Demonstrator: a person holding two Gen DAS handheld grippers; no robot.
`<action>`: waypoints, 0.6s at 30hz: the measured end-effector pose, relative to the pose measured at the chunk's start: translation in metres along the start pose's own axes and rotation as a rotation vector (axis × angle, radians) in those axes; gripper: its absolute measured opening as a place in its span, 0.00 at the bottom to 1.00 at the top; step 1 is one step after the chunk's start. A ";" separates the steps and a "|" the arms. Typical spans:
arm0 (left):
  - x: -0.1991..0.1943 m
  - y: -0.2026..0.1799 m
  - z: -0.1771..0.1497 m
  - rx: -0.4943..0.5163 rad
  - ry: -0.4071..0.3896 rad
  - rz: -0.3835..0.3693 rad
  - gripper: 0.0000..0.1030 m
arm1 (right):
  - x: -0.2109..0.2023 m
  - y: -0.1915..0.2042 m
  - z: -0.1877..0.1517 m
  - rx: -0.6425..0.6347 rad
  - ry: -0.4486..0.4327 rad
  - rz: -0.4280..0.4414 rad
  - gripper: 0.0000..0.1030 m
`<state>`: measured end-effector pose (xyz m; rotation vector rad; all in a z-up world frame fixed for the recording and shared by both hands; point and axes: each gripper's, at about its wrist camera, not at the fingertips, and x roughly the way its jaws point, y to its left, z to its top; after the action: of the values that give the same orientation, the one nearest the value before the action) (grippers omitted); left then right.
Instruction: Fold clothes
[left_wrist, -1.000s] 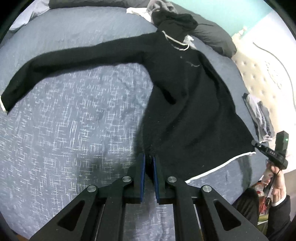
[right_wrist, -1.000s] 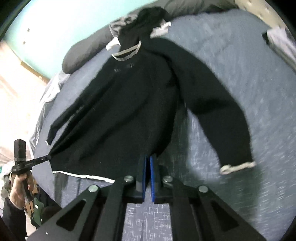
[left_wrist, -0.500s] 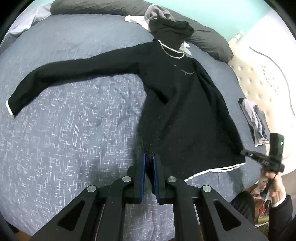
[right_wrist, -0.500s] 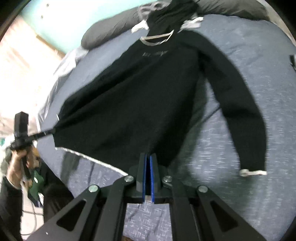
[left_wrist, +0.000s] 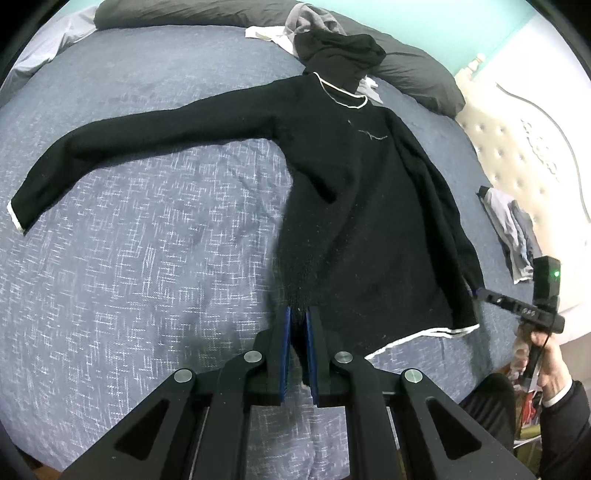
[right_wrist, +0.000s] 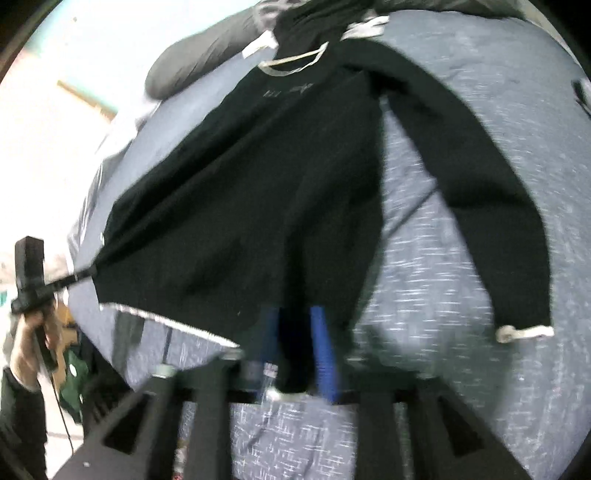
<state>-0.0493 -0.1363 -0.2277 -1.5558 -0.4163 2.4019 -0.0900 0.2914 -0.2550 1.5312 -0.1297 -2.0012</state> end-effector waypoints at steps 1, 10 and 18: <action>0.000 0.000 0.000 -0.002 0.000 -0.001 0.09 | -0.003 -0.005 0.000 0.020 -0.010 -0.002 0.41; 0.002 -0.001 -0.002 0.005 0.003 -0.003 0.09 | 0.004 -0.019 -0.003 0.118 0.002 -0.023 0.41; 0.003 0.000 -0.002 0.006 0.008 -0.002 0.09 | 0.034 0.011 -0.008 0.044 0.091 -0.038 0.41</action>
<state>-0.0489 -0.1347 -0.2311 -1.5611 -0.4090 2.3924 -0.0835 0.2673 -0.2817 1.6615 -0.1095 -1.9652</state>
